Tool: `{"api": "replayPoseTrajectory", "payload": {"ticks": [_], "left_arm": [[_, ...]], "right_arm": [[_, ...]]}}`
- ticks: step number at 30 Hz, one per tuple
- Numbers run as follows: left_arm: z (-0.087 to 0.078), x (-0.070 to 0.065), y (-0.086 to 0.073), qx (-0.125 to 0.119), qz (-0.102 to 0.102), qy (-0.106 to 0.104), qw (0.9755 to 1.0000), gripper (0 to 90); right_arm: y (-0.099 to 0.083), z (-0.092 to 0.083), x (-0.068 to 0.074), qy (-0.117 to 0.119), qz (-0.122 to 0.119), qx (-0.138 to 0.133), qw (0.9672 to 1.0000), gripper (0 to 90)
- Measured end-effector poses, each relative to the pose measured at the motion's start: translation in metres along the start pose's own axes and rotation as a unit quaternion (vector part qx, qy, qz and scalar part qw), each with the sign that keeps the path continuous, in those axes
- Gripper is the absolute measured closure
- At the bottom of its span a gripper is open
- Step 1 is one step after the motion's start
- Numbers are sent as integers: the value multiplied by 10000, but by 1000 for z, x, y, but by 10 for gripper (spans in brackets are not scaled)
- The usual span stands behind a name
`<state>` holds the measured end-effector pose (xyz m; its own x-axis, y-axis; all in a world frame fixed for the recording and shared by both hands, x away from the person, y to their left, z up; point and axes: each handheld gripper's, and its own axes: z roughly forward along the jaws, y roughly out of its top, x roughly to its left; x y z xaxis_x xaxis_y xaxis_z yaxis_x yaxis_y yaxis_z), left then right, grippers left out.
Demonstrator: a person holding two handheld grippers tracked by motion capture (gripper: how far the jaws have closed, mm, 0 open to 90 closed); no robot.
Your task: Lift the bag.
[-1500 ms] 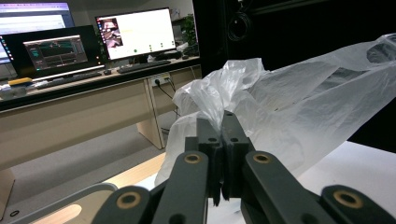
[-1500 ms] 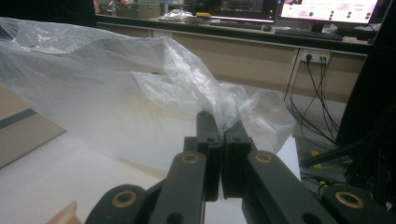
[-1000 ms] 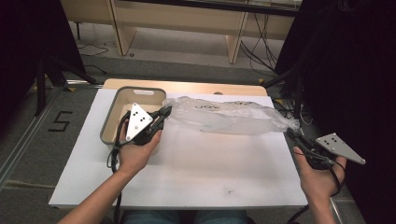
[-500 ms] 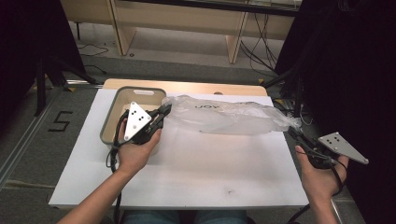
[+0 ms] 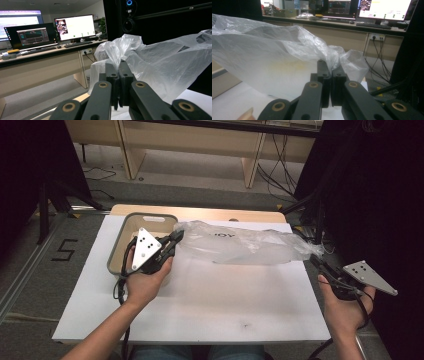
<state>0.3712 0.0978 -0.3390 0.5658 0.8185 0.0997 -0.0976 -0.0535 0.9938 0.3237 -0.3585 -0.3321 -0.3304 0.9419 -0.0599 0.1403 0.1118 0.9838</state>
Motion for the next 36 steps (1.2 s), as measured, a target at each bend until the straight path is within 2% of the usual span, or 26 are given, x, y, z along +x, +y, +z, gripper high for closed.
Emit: {"api": "replayPoseTrajectory", "payload": {"ticks": [10,36], "left_arm": [[-2,-2,8,-144,-13,-17,9999,886],[-5,-4,17,-298,-20,-32,9995,886]], "right_arm": [[5,-2,0,-7,-31,-105,9999,885],[15,-8,-1,-30,-29,-273,9996,885]]}}
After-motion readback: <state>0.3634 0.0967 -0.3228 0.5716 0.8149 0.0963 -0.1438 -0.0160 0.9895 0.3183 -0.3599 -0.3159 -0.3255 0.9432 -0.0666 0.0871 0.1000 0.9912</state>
